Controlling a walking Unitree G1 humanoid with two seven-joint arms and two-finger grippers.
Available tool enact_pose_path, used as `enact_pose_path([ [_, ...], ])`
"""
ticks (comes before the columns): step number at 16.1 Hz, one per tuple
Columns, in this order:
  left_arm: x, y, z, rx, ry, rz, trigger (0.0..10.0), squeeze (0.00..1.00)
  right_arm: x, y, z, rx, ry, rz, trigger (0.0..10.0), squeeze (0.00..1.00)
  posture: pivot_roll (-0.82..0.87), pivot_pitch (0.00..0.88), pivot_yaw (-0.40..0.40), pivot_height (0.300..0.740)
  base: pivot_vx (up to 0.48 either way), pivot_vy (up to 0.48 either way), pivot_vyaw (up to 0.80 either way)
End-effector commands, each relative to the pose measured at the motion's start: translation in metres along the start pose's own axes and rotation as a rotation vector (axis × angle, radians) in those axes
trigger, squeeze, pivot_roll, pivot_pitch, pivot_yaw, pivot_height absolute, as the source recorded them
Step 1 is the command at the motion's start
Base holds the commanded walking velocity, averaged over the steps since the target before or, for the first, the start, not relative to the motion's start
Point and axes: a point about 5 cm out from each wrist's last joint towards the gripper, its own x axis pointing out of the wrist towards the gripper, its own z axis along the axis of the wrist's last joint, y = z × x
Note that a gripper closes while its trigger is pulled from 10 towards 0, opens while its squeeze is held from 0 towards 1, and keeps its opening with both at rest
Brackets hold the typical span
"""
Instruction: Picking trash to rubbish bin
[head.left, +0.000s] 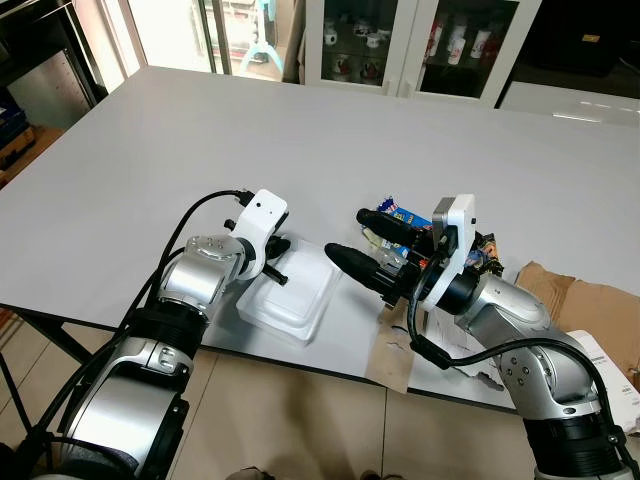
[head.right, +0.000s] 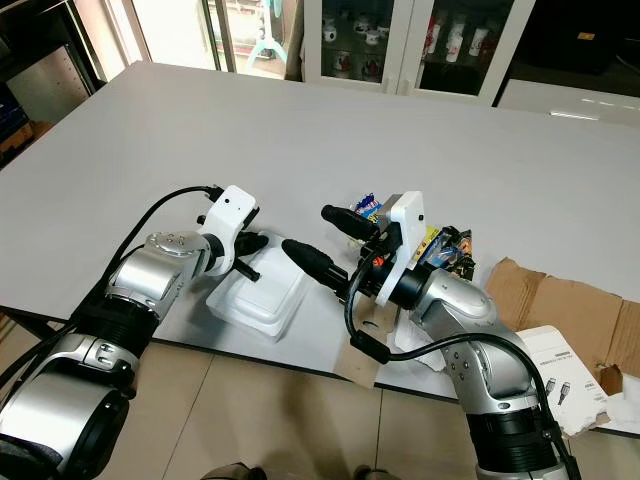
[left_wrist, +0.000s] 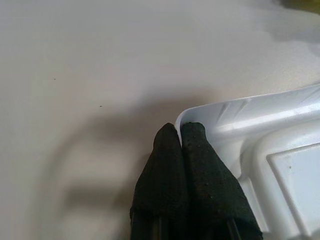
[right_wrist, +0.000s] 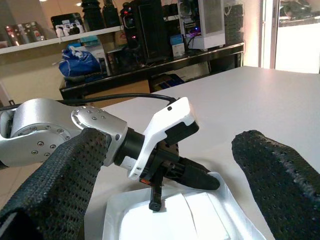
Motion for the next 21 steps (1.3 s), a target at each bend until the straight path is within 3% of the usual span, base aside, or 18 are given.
enact_pose_path([
  [1,0.001,-0.003,-0.008,0.001,0.029,-0.004,0.0,0.00,0.000,-0.001,0.001,-0.008,0.001,-0.003,10.0,0.00,-0.05,0.064,-0.001,0.740,0.000,0.000,0.00],
  [2,0.001,-0.001,-0.006,0.015,0.018,0.012,0.0,0.00,0.000,-0.001,0.002,-0.010,0.002,-0.006,10.0,0.00,-0.05,0.063,-0.002,0.740,0.000,0.000,0.00],
  [3,-0.001,0.001,0.000,0.054,-0.028,0.048,2.8,0.00,0.000,-0.002,0.002,-0.014,0.002,-0.015,10.0,0.00,-0.05,0.062,-0.003,0.740,0.000,0.000,0.00],
  [4,-0.003,0.006,0.010,0.041,-0.098,0.100,10.0,0.00,0.000,-0.005,0.002,-0.018,0.001,-0.036,10.0,0.00,-0.05,0.061,-0.003,0.740,0.000,0.000,0.00],
  [10,-0.028,0.032,0.049,-0.105,-0.381,0.329,10.0,0.00,0.004,-0.018,-0.001,-0.039,-0.002,-0.166,10.0,0.00,-0.04,0.043,-0.018,0.740,0.000,0.000,0.00],
  [11,-0.035,0.038,0.059,-0.134,-0.473,0.390,10.0,0.00,0.005,-0.021,0.001,-0.041,-0.015,-0.191,10.0,0.00,-0.04,0.038,-0.024,0.740,0.000,0.000,0.00],
  [13,-0.052,0.048,0.072,-0.262,-0.683,0.503,10.0,0.00,0.009,-0.039,0.013,-0.070,-0.080,-0.351,10.0,0.00,-0.04,0.027,-0.035,0.740,0.000,0.000,0.00],
  [15,-0.059,0.046,0.075,-0.284,-0.767,0.549,10.0,0.00,0.010,-0.052,0.028,-0.072,-0.162,-0.500,10.0,0.00,-0.04,0.021,-0.046,0.740,0.000,0.000,0.00],
  [18,-0.064,0.041,0.077,-0.312,-0.871,0.597,10.0,0.00,0.005,-0.070,0.045,-0.176,-0.228,-0.768,10.0,0.00,-0.04,0.017,-0.061,0.740,0.000,0.000,0.00],
  [19,-0.062,0.028,0.077,-0.279,-0.907,0.565,10.0,0.00,-0.002,-0.080,0.042,-0.193,-0.234,-0.906,10.0,0.00,-0.04,0.019,-0.068,0.740,0.000,0.000,0.00],
  [21,-0.061,0.016,0.077,-0.227,-0.909,0.551,10.0,0.00,-0.014,-0.088,0.041,-0.226,-0.234,-1.033,10.0,0.00,-0.03,0.021,-0.072,0.740,0.000,0.000,0.00],
])
